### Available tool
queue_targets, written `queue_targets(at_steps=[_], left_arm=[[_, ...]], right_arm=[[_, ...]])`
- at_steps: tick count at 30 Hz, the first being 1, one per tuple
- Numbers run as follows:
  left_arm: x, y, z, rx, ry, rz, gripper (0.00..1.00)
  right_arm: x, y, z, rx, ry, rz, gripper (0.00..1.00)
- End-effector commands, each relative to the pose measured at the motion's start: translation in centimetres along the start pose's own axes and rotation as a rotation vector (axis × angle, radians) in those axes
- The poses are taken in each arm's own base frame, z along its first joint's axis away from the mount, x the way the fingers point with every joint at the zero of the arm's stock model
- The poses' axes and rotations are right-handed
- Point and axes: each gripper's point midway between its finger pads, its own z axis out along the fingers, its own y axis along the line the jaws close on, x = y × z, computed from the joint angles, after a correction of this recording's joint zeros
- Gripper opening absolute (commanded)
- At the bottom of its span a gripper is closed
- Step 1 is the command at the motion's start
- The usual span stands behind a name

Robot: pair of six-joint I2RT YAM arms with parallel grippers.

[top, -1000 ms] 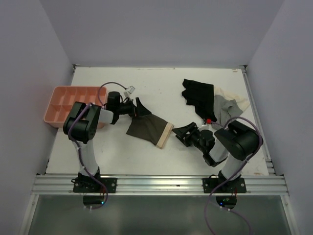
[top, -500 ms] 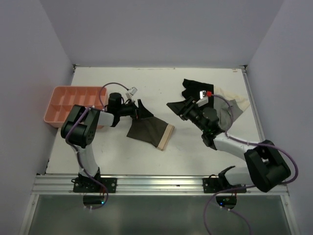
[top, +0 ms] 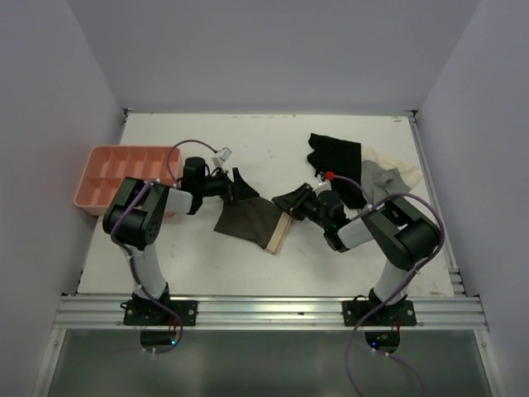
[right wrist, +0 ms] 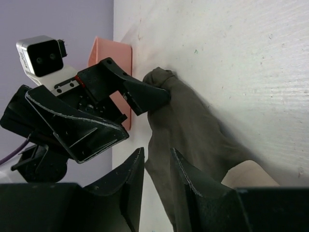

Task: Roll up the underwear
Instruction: Fold the underwear

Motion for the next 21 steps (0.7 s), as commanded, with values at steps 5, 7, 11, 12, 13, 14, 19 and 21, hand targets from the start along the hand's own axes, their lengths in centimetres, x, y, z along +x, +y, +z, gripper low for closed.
queue_targets(at_steps=[5,7,11,12,13,14,19,21], left_arm=[[-0.5,0.6,0.3,-0.005,-0.015,0.035,0.92],[-0.4,0.7,0.3,-0.008,-0.014,0.031,0.92],[-0.3,1.0,0.3,-0.014,-0.013,0.029,0.92],[-0.3,1.0,0.3,-0.014,-0.011,0.028,0.92],[-0.2,1.1,0.3,-0.015,-0.008,0.025,0.92],[-0.1,1.2,0.3,-0.015,-0.008,0.023,0.92],[0.3,1.8,0.3,-0.031,0.003,0.005,0.93],[0.6,2.0,0.3,-0.035,0.007,-0.004,0.93]], right_arm=[[-0.6,1.3,1.3,-0.093,-0.038,0.029,0.43],[-0.4,1.2,1.3,-0.106,-0.039,0.041,0.58],[0.2,0.8,1.0,-0.096,-0.034,0.049,0.8],[0.2,0.6,0.9,-0.087,-0.037,0.046,0.82],[0.1,0.2,1.0,-0.074,-0.042,0.046,0.85],[0.1,-0.5,0.9,-0.051,-0.055,0.05,0.86],[0.7,-4.8,0.5,0.075,-0.076,0.081,0.88],[0.9,-6.7,0.2,0.132,-0.092,0.107,0.88]])
